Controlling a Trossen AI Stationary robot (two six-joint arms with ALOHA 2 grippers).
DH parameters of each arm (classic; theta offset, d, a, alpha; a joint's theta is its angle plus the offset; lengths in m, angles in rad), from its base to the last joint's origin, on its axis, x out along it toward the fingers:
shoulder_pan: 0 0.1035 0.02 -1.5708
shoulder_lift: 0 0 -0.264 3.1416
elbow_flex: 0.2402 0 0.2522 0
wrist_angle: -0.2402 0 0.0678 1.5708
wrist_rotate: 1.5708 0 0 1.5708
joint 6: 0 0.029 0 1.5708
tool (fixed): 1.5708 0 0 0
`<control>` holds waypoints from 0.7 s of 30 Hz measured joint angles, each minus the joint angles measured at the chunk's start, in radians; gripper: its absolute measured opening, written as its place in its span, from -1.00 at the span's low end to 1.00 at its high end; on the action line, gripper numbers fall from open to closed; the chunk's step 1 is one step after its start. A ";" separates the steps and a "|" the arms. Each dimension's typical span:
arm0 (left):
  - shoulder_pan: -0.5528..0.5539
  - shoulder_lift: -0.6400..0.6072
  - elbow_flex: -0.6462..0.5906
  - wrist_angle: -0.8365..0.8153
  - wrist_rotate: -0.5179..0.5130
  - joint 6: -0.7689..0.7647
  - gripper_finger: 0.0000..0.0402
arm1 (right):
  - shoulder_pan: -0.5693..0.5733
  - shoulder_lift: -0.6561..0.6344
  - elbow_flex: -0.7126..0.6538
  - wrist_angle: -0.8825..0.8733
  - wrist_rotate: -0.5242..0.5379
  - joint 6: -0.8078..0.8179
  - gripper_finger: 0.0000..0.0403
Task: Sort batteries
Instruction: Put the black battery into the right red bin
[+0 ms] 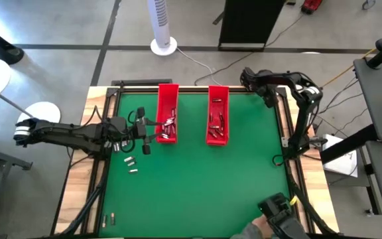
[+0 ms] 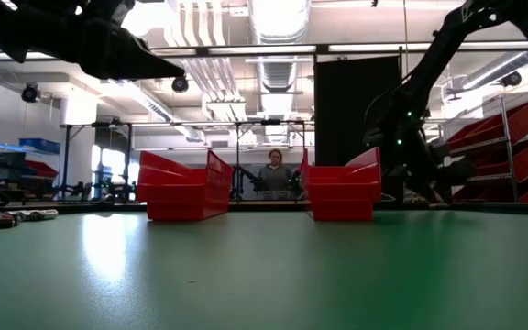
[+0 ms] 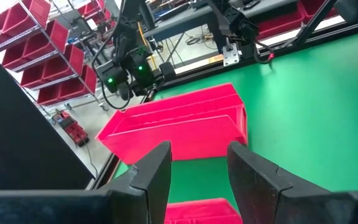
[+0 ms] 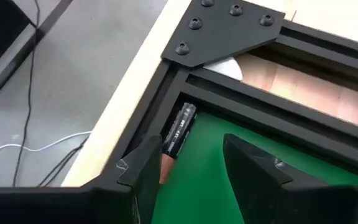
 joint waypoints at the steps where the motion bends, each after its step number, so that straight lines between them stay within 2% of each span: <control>1: 0.000 0.000 0.000 0.000 0.000 0.001 -0.32 | -0.001 0.007 0.006 0.001 0.001 0.000 -0.16; 10: 0.015 0.000 -0.010 -0.007 0.000 0.009 -0.32 | -0.004 0.058 0.047 -0.030 0.008 -0.008 -0.19; 16: 0.042 0.000 -0.013 -0.008 0.000 0.008 -0.32 | 0.031 0.055 0.045 -0.076 -0.002 0.120 -0.26; 21: 0.044 0.000 -0.013 -0.016 0.000 0.004 -0.32 | 0.062 0.040 0.039 -0.098 -0.053 0.131 -0.30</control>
